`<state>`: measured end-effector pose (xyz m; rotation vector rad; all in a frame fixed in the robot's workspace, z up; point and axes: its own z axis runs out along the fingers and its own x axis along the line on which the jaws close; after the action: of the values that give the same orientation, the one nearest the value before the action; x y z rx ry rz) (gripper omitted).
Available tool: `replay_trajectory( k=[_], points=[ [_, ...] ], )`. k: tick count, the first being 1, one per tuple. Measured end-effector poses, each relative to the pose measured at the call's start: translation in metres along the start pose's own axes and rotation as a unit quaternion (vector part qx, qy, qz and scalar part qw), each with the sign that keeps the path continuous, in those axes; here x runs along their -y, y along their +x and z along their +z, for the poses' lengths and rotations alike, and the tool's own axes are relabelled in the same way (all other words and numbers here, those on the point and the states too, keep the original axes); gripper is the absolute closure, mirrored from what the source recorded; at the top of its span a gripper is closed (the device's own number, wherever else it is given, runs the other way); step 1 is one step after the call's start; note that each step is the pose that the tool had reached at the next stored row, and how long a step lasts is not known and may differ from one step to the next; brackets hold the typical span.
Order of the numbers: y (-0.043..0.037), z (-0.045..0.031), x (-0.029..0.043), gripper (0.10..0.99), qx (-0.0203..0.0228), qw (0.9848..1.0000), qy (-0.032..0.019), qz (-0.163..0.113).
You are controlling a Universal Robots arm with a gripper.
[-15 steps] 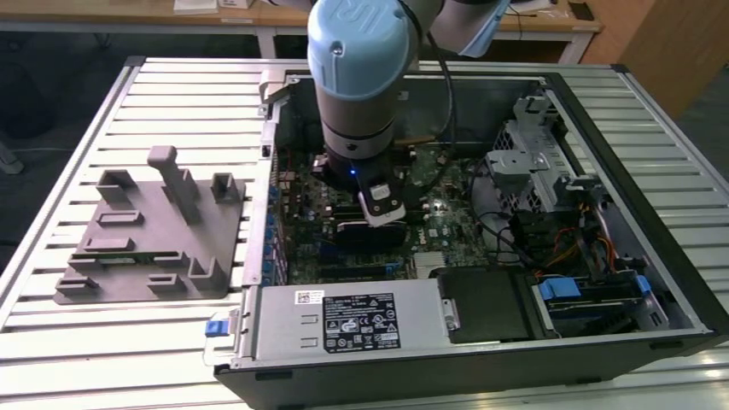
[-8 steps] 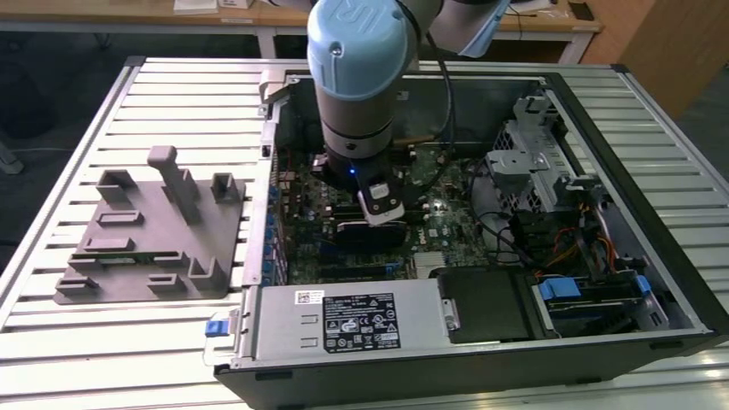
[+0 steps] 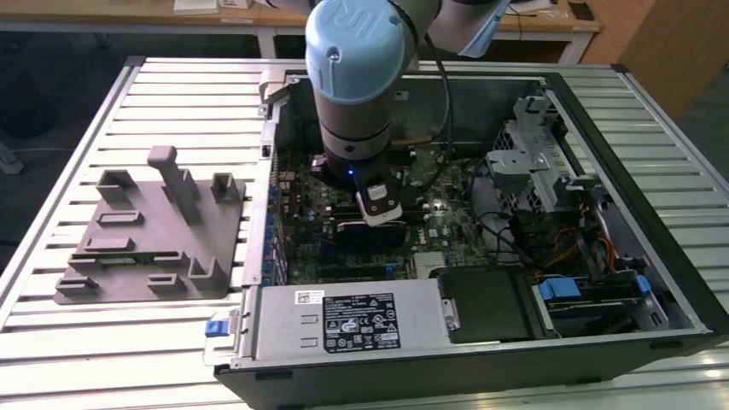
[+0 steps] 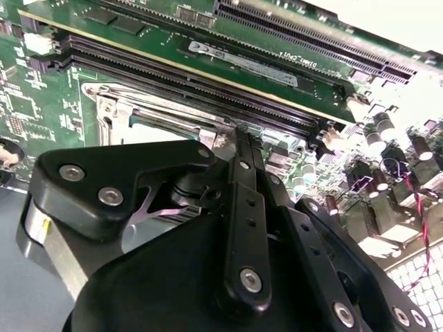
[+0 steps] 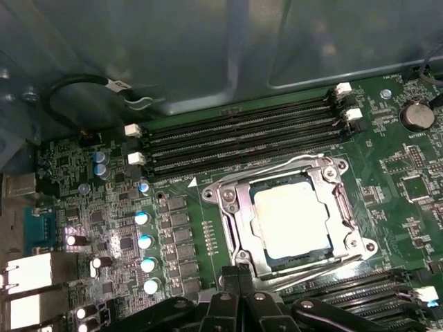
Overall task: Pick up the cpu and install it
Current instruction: 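Install the second cpu locking lever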
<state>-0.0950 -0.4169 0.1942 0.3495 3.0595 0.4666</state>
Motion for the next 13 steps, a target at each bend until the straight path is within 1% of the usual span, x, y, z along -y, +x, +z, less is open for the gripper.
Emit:
replay_trajectory(
  k=[1,7,8,10,13],
  points=[
    [0.0001,0.001,0.0,0.98,-0.0001,1.0,-0.0022,0.0],
    [0.0002,0.0013,0.0003,0.98,-0.0003,1.0,-0.0023,0.0],
    [0.0002,0.0004,0.0001,0.98,-0.0004,1.0,-0.0022,0.0],
    [0.0002,-0.0038,-0.0013,0.98,-0.0003,1.0,-0.0022,0.0],
    [0.0003,-0.0147,-0.0047,0.98,-0.0003,1.0,-0.0022,0.0]
  ],
)
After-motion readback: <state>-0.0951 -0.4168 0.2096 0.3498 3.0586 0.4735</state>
